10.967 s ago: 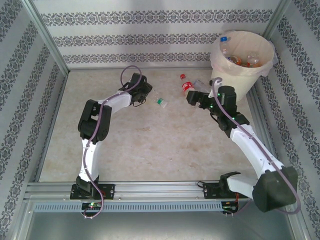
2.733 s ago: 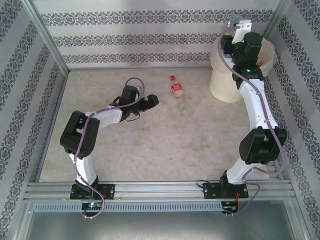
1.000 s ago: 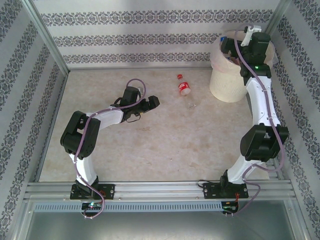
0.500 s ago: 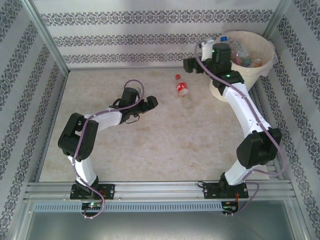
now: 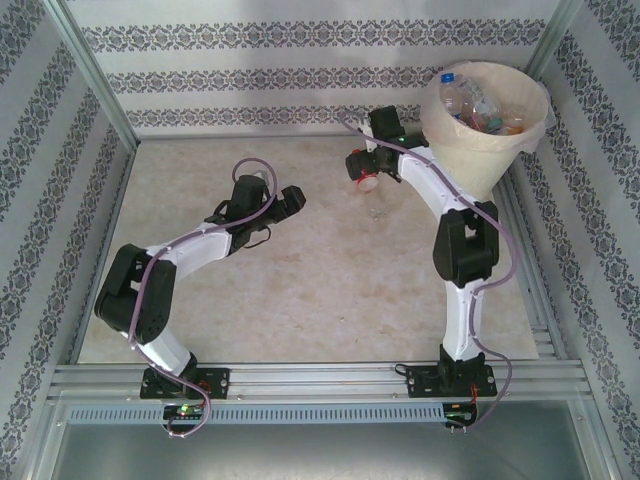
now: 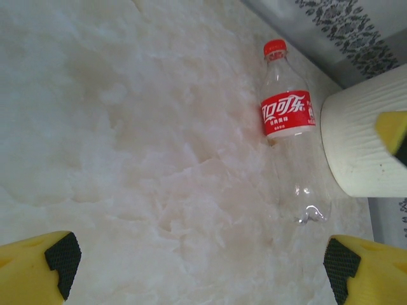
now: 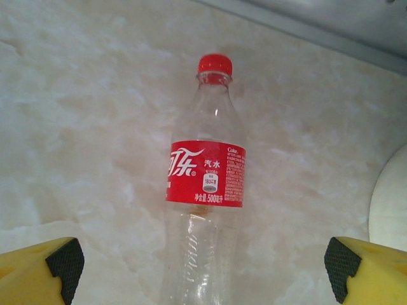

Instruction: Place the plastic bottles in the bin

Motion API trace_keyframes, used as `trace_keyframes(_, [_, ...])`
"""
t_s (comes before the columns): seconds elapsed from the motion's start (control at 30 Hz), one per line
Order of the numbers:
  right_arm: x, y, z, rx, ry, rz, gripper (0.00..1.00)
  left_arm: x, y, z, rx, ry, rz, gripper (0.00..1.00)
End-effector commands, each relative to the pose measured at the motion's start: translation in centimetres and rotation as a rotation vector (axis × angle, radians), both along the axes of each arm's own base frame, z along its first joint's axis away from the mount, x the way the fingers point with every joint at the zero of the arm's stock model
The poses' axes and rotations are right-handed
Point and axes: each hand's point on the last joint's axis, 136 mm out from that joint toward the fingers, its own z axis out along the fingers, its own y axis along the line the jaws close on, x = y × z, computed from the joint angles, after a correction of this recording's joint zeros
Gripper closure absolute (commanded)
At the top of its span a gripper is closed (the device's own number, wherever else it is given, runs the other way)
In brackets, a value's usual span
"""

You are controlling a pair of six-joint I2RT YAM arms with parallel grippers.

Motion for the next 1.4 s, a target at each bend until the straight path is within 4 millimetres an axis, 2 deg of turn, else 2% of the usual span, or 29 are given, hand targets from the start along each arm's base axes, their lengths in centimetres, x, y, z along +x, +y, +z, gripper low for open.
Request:
trace_keyframes(0.0, [-0.6,-0.9,-2.4,-0.050,0.119,-0.051,0.02,-0.5,1.3,0.6,0.032,-0.008,0.056,0.00])
trace_keyframes(0.27, [1.2,-1.3,-7.8,-0.076,0.203,-0.149,0.06,-0.8,1.8,0.7,0.047,-0.007,0.069,0.00])
trace_keyframes(0.5, [2.8,-1.3,-10.7,-0.098,0.237,-0.176,0.16,-0.9,1.9,0.6,0.056,-0.006,0.069,0.00])
trace_keyframes(0.57, [3.3,-1.2,-11.0,-0.101,0.233,-0.180,0.21,-1.0,2.0,0.6,0.062,-0.005,0.066,0.00])
trace_keyframes(0.67, [4.0,-1.1,-11.3,-0.070,0.224,-0.195,0.35,-1.2,2.2,0.7,0.073,-0.005,0.067,0.00])
trace_keyframes(0.77, [4.4,-1.0,-11.1,-0.025,0.222,-0.209,0.45,-1.5,2.5,0.8,0.079,-0.008,0.073,0.00])
trace_keyframes(0.83, [4.2,-1.0,-10.4,-0.016,0.216,-0.205,0.48,-1.6,2.6,0.8,0.084,-0.008,0.076,0.00])
trace_keyframes(0.93, [4.0,-0.9,-8.1,-0.010,0.179,-0.187,0.51,-1.6,2.6,0.7,0.082,-0.007,0.078,0.00])
trace_keyframes(1.03, [3.8,-0.3,-4.5,0.004,0.095,-0.148,0.54,-1.4,2.4,0.8,0.075,-0.006,0.071,0.00])
trace_keyframes(1.2, [3.4,0.2,3.0,0.077,-0.088,-0.102,0.56,-1.4,2.2,0.7,0.063,-0.006,0.070,0.00])
trace_keyframes(1.37, [2.5,0.5,9.0,0.144,-0.236,-0.050,0.57,-1.3,1.8,1.0,0.043,-0.012,0.055,0.00])
